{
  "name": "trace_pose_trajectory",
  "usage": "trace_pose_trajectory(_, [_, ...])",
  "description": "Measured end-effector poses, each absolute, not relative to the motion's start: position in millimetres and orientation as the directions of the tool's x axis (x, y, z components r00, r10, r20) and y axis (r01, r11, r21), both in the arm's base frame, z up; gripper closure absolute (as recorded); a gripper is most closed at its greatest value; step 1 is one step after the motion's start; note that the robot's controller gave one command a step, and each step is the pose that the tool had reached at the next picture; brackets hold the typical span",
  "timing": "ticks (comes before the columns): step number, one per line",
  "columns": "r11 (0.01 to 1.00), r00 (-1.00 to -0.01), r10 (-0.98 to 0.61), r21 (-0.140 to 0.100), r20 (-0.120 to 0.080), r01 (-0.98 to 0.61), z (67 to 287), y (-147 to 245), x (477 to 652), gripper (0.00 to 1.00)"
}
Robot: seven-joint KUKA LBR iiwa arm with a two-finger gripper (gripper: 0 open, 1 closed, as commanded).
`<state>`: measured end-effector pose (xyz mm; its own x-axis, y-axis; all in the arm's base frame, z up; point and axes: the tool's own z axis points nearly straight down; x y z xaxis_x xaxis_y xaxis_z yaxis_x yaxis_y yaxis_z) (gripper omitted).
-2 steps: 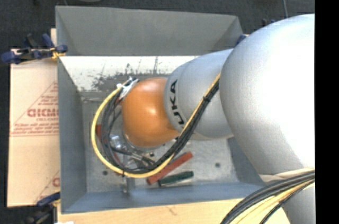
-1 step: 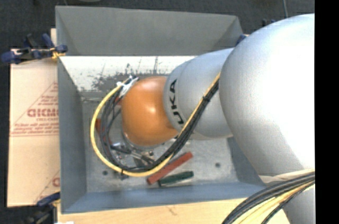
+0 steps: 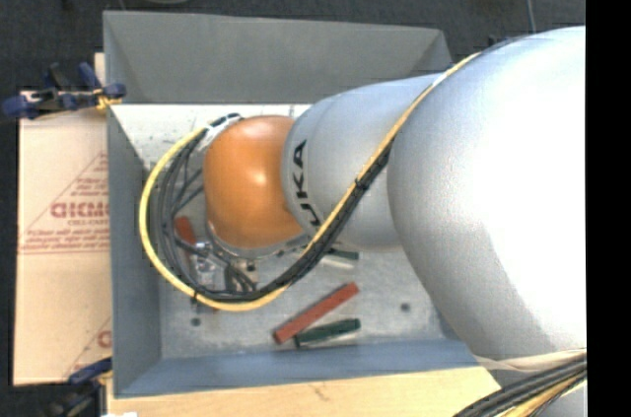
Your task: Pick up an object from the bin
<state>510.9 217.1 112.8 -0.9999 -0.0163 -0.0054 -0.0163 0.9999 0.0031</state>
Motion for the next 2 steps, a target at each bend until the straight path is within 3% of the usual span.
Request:
trace_pose_trajectory(1, [0.899, -0.899, 0.437, 0.003, -0.003, 0.437, 191, 206, 503.0, 1.00])
trace_pose_trajectory(2, [0.834, -0.834, 0.552, 0.004, -0.003, 0.552, 230, 207, 498.9, 1.00])
